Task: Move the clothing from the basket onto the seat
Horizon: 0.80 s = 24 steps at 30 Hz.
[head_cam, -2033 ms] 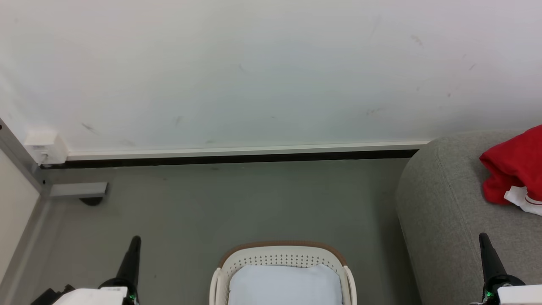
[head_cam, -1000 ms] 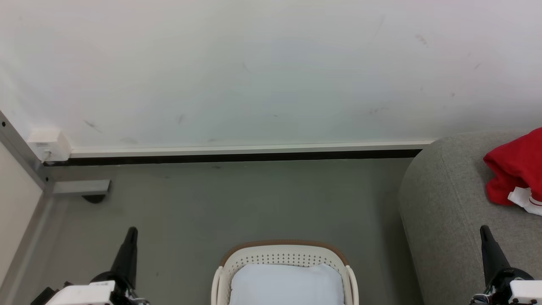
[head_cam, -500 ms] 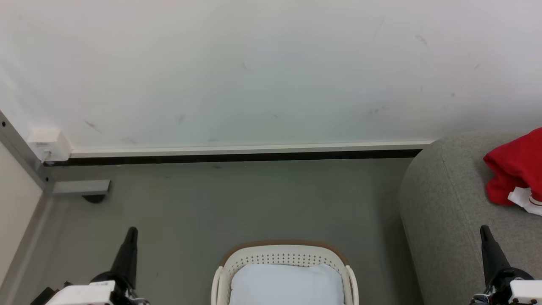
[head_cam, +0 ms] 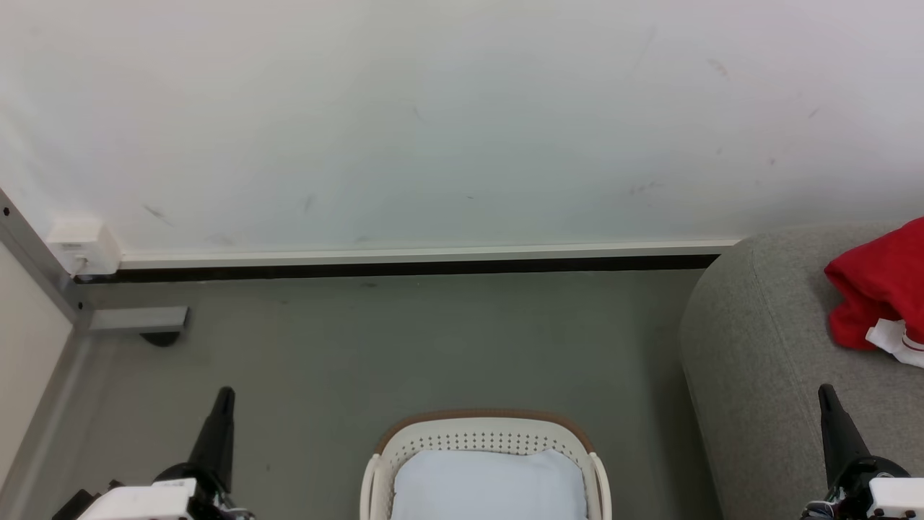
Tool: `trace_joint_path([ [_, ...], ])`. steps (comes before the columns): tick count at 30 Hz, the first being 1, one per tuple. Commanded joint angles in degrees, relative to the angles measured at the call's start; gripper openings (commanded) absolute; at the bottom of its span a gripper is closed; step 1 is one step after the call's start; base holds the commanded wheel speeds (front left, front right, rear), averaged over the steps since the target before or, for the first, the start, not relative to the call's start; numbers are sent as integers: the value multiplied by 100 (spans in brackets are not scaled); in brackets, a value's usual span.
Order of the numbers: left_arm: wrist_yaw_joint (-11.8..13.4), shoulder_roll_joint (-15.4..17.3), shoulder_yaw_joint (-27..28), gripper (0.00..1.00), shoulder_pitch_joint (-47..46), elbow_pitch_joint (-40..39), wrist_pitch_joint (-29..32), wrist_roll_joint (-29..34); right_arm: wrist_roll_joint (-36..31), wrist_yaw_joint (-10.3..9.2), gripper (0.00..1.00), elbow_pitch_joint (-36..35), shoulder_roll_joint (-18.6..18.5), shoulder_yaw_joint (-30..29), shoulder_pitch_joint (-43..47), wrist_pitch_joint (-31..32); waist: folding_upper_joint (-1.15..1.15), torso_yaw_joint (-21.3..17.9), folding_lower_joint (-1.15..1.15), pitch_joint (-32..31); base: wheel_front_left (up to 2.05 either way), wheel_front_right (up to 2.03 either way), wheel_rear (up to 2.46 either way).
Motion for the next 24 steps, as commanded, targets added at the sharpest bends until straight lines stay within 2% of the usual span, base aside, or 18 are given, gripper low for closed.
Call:
trace_joint_path([
  [1,-4,9,12,0,-49,-19,21,-79,5,-12,0,-30,-46,-22,-65,18,0,0,0,0,0,0,0],
  [24,-4,9,12,0,-49,-19,20,-80,6,-12,0,-30,-46,-22,-65,17,0,0,0,0,0,0,0],
])
